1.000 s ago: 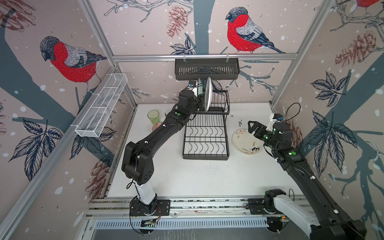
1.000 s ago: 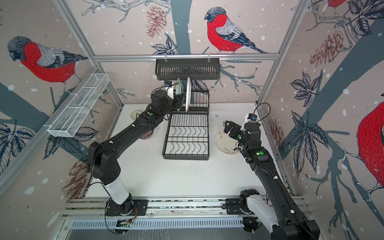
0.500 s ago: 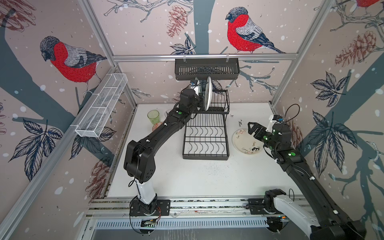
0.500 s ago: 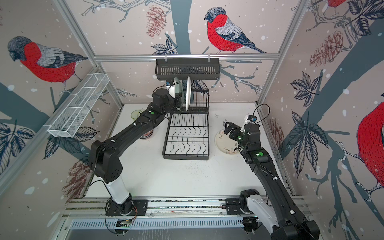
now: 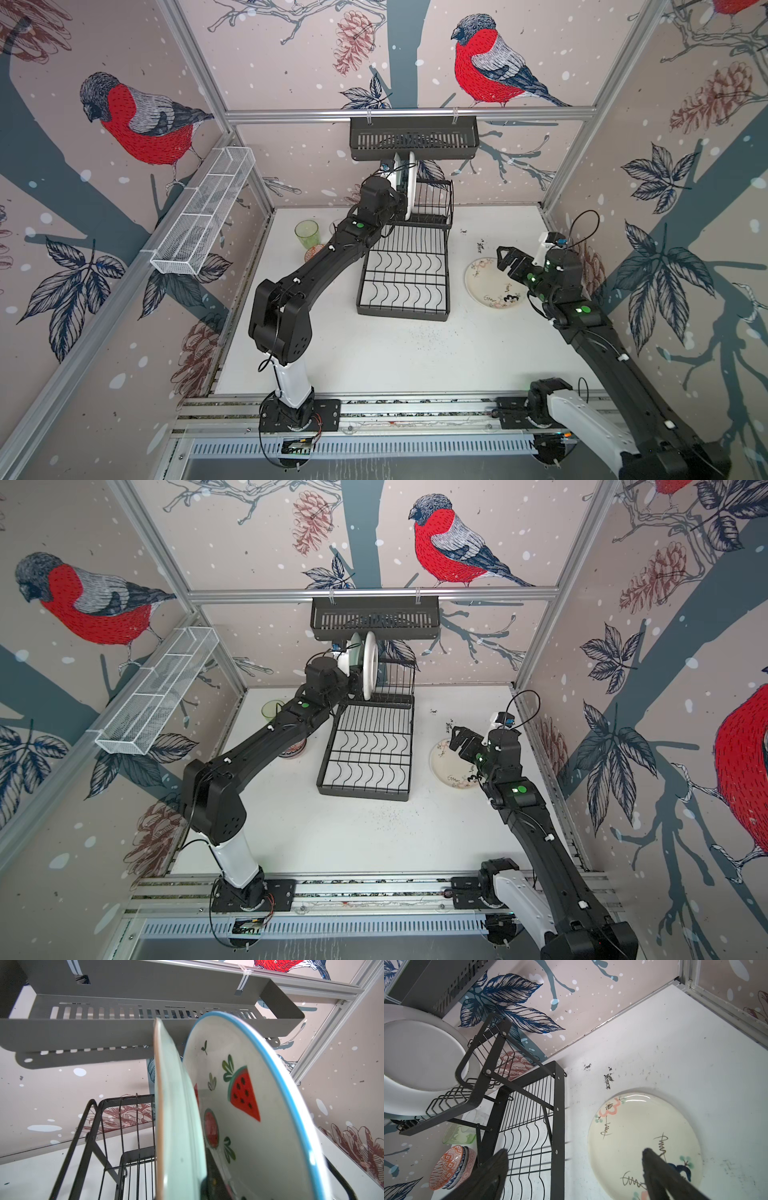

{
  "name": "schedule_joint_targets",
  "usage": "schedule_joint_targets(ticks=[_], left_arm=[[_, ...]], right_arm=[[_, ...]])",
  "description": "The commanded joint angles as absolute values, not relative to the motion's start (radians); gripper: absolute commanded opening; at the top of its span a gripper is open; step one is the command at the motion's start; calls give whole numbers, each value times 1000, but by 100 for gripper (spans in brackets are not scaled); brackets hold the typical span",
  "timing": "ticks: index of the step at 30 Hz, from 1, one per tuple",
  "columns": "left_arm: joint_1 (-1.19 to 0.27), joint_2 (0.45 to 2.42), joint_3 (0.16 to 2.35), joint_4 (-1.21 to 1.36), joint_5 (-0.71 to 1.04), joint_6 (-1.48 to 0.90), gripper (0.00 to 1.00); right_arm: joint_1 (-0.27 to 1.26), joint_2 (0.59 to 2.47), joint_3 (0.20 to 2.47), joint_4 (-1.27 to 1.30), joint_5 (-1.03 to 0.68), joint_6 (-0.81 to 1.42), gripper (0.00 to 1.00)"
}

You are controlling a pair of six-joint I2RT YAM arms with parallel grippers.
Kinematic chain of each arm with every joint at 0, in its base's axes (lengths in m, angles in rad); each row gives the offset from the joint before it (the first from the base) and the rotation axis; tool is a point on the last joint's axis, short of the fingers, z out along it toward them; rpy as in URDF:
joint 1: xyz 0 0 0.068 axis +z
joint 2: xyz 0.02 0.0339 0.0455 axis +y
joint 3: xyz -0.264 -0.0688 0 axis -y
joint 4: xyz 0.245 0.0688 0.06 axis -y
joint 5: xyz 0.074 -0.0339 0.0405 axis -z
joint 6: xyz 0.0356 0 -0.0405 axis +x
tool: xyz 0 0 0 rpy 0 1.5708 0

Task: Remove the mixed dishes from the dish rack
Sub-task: 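Grip the mint-green plate rim with the left gripper in the upper rack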

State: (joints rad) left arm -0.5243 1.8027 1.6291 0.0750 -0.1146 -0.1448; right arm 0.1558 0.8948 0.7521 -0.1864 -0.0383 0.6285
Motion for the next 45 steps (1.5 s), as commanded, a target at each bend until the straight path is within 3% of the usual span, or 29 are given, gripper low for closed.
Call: schedule_joint_targets(ticks=[1, 21, 45], left_arm=[[-522, 1811, 1644, 118, -135, -114, 0], [-521, 1756, 1665, 124, -125, -129, 0], [-520, 1522, 1440, 310, -229, -112, 0]], right_arm=[[153, 890, 748, -171, -30, 628, 100], [145, 873, 731, -154, -55, 637, 100], [128, 933, 792, -208, -90, 626, 100]])
